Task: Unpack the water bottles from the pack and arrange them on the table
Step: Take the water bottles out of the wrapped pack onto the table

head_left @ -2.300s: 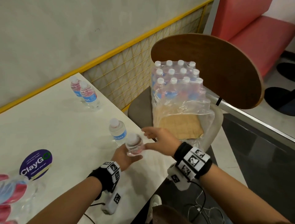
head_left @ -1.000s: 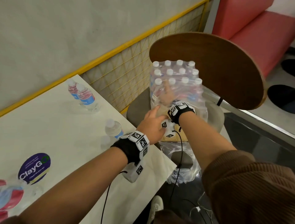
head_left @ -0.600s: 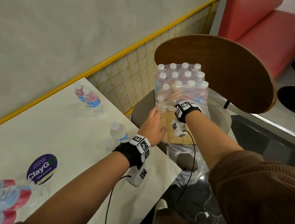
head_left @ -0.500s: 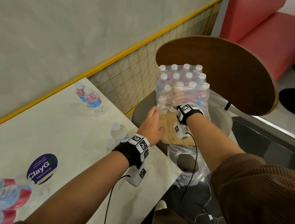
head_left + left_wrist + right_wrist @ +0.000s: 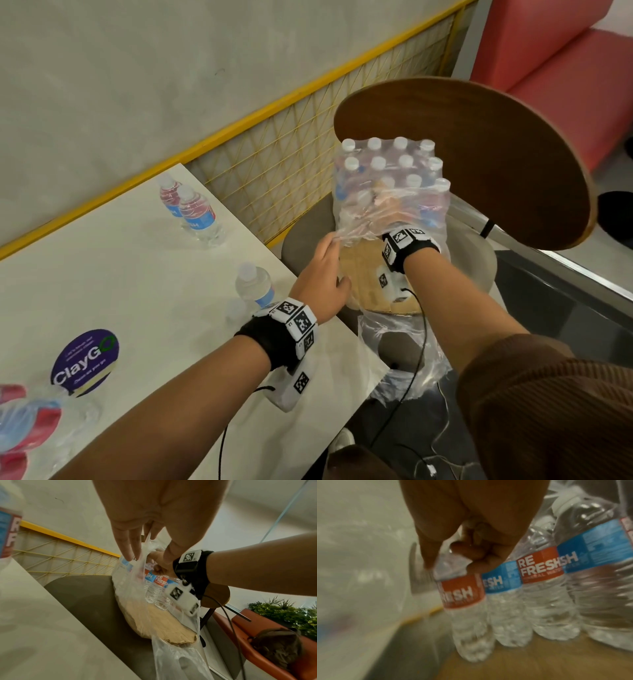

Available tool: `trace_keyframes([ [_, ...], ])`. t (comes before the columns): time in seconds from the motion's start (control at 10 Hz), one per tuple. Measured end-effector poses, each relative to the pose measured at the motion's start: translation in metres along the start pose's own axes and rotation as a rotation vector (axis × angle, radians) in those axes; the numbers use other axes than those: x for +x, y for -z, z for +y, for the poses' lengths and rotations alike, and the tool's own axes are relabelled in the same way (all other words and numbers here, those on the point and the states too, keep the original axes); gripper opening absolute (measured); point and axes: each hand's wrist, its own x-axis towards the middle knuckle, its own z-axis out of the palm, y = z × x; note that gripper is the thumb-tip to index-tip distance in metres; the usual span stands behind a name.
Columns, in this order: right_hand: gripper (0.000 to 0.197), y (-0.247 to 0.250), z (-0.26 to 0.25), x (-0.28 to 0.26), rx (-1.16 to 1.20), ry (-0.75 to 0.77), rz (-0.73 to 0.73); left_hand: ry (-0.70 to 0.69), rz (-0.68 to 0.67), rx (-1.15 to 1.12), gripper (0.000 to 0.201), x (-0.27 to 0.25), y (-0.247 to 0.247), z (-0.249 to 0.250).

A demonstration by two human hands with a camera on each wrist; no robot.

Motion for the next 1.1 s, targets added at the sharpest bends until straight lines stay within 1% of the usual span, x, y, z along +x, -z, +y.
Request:
trace_keyframes([
  [0.1,0.045,-0.003,-0.003,-0.032,0.233,-0.001,-0.027,0.023,0.003,-0.010,0.062,0.000,-0.001,-0.001],
  [0.2,0.051,-0.023,0.003,-0.055,0.476,0.052,-0.119,0.044,0.029,-0.049,0.060,0.004,0.000,-0.001],
  [0.3,0.046,-0.034,0.027,-0.079,0.642,-0.025,0.030,0.051,0.028,-0.130,0.069,0.009,-0.001,-0.001],
  [0.4,0.032,-0.025,0.038,-0.101,0.655,0.037,0.188,0.043,-0.055,-0.125,0.087,0.011,-0.007,-0.001],
  [0.5,0.025,-0.010,0.028,-0.122,0.631,0.186,0.160,0.071,-0.147,-0.139,0.088,0.001,-0.007,0.014],
  [0.6,0.026,-0.007,0.019,-0.135,0.830,0.265,0.040,0.043,-0.153,-0.198,0.058,-0.012,-0.003,0.025],
  [0.7,0.043,-0.013,0.028,-0.131,0.875,0.281,-0.363,0.119,-0.153,-0.128,0.046,-0.027,0.011,0.009],
  [0.8,0.058,-0.022,0.042,-0.100,0.478,0.169,-0.322,0.254,-0.208,0.031,0.045,-0.041,0.028,-0.017],
  [0.9,0.044,-0.013,0.039,-0.077,0.347,0.031,-0.098,0.315,-0.308,0.167,0.046,-0.053,0.038,-0.026],
  [1.0,0.053,-0.003,0.037,-0.044,0.221,-0.034,0.021,0.333,-0.324,0.216,0.046,-0.057,0.041,-0.027],
  [1.1,0.046,0.006,0.029,-0.018,0.132,-0.017,0.036,0.309,-0.361,0.276,0.045,-0.056,0.041,-0.021],
])
